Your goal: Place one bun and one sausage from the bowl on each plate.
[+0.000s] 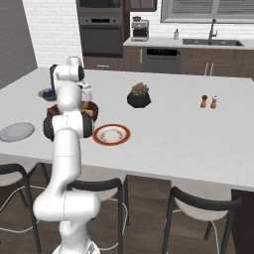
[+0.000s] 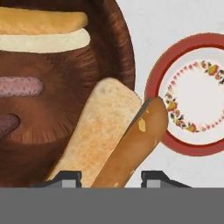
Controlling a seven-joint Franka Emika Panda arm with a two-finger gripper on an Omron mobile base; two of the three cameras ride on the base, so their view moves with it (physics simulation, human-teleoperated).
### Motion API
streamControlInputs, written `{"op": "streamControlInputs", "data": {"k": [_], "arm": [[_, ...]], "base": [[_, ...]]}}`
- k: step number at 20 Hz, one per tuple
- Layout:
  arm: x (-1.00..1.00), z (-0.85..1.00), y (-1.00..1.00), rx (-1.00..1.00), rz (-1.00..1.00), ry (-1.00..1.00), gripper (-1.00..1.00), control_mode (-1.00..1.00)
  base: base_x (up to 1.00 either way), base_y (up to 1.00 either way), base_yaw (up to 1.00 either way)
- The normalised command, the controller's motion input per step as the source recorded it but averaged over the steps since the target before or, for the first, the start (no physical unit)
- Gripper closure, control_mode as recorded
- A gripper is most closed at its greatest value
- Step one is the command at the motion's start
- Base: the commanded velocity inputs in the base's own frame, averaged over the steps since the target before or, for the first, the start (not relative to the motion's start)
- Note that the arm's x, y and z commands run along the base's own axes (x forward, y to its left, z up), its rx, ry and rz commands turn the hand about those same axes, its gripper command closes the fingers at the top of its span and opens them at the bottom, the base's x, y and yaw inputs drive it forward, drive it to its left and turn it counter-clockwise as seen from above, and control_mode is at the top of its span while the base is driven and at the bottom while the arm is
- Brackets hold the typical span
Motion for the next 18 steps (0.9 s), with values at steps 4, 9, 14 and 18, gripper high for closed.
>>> {"op": "streamControlInputs", "data": {"k": [4, 9, 14, 18], "arm": [[-0.41, 0.0, -1.0, 0.0, 0.39, 0.0, 1.0, -1.0], [-0.27, -0.09, -0.62, 0.08, 0.37, -0.07, 1.0, -1.0], [-0.04, -0.51, -0.39, 0.25, 0.25, -0.27, 1.0, -1.0], [0.0, -0.26, -0.28, 0.18, 0.22, -0.17, 1.0, -1.0]], "base": [[0.0, 0.0, 0.0], [0.0, 0.0, 0.0], [0.0, 0.0, 0.0], [0.0, 0.0, 0.0]]}}
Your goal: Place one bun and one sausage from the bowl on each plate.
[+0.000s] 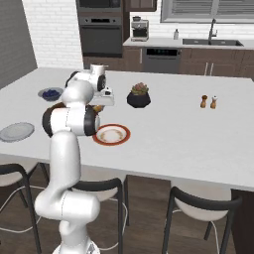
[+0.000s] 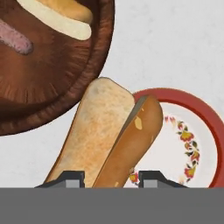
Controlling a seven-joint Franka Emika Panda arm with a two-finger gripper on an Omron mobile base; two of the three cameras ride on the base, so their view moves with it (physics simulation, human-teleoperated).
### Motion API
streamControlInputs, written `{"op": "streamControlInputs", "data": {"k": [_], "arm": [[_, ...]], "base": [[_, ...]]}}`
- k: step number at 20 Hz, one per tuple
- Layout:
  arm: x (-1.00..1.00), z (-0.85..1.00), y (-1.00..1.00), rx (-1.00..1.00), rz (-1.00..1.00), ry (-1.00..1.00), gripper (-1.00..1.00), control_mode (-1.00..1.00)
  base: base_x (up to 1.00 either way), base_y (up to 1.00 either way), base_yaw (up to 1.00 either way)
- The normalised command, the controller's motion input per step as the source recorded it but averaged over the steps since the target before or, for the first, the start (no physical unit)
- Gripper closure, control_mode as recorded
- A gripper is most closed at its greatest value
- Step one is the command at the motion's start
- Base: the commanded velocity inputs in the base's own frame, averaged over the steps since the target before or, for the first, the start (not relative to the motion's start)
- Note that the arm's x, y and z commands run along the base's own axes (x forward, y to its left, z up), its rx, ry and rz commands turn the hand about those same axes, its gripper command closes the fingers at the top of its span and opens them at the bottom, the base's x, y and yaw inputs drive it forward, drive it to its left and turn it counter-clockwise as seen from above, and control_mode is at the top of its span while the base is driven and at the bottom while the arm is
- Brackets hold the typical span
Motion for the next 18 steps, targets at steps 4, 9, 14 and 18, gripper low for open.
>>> {"op": "streamControlInputs", "data": {"k": [4, 9, 14, 18], "arm": [[-0.21, -0.01, -0.28, -0.01, 0.09, 0.07, 1.0, -1.0], [-0.15, -0.31, -0.06, -0.02, 0.07, 0.08, 1.0, -1.0], [0.02, -0.32, 0.0, 0.0, 0.0, 0.0, 1.0, -1.0], [0.13, -0.38, -0.03, 0.0, 0.0, 0.0, 1.0, -1.0]], "base": [[0.0, 0.0, 0.0], [0.0, 0.0, 0.0], [0.0, 0.0, 0.0], [0.0, 0.0, 0.0]]}}
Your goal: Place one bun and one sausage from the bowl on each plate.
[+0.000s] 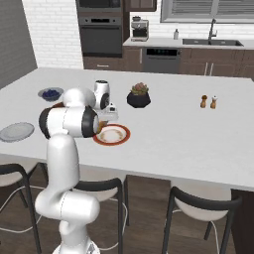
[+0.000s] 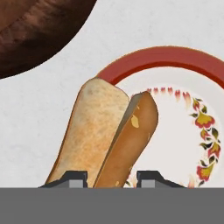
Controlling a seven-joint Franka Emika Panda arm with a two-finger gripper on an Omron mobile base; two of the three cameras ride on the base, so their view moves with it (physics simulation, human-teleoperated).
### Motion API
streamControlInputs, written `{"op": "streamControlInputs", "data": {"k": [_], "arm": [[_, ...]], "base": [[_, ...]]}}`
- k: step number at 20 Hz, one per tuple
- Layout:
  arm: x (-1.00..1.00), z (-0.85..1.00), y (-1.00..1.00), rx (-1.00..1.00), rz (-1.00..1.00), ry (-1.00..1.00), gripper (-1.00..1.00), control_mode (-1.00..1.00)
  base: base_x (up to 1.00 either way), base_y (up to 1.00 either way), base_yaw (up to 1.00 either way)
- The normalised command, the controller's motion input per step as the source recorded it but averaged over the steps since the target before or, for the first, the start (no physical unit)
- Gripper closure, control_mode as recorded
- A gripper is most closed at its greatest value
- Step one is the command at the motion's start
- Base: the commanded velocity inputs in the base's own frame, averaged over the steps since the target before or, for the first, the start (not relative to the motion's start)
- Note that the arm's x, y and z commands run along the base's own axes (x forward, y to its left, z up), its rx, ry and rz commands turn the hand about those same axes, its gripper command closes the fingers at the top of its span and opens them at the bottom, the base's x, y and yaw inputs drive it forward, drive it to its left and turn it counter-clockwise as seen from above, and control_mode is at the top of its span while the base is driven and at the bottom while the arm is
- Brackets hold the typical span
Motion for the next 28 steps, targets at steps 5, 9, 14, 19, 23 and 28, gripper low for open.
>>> {"op": "streamControlInputs", "data": {"k": [5, 9, 14, 19, 23, 28], "arm": [[0.25, -0.18, -0.06, 0.0, 0.0, 0.0, 1.0, -1.0], [0.13, -0.17, -0.16, 0.0, 0.0, 0.0, 1.0, -1.0], [0.01, -0.05, 0.0, 0.0, 0.0, 0.0, 1.0, -1.0], [0.0, 0.0, 0.0, 0.0, 0.0, 0.0, -1.0, -1.0], [0.0, 0.0, 0.0, 0.0, 0.0, 0.0, -1.0, -1.0], [0.0, 0.0, 0.0, 0.0, 0.0, 0.0, -1.0, -1.0]], "base": [[0.0, 0.0, 0.0], [0.0, 0.0, 0.0], [0.0, 0.0, 0.0], [0.0, 0.0, 0.0], [0.0, 0.0, 0.0], [0.0, 0.0, 0.0]]}}
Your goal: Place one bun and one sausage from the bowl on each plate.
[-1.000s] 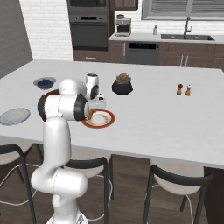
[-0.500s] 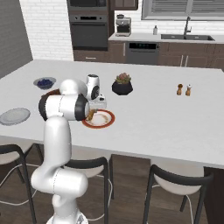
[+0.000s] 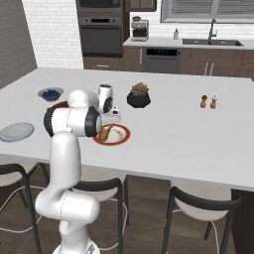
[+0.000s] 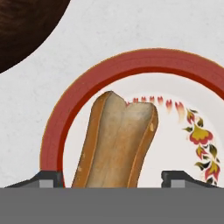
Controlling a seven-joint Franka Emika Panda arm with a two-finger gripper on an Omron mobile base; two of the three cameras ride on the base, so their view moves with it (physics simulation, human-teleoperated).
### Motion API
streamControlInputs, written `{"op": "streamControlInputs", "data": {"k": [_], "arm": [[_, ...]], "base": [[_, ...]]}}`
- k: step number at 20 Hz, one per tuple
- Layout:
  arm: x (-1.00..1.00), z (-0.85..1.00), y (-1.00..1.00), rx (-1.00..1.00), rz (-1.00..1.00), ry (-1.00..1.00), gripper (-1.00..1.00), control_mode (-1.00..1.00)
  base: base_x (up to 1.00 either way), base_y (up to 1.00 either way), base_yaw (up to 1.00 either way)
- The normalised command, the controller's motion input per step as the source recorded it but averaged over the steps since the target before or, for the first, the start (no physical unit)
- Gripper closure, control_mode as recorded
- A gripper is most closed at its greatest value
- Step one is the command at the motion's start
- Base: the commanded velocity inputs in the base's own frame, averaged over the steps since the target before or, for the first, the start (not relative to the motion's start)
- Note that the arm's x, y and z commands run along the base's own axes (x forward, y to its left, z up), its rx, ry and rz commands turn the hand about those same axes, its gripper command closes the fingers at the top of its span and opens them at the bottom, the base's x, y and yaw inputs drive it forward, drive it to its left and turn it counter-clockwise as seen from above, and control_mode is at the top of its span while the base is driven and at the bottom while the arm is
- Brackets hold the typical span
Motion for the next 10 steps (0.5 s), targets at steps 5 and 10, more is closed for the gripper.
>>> {"op": "streamControlInputs", "data": {"k": [5, 10], "arm": [[-0.12, 0.32, -0.03, 0.0, 0.0, -0.01, -1.0, -1.0], [-0.11, 0.74, 0.13, 0.0, 0.13, -0.03, -1.0, -1.0]], "base": [[0.0, 0.0, 0.0], [0.0, 0.0, 0.0]]}}
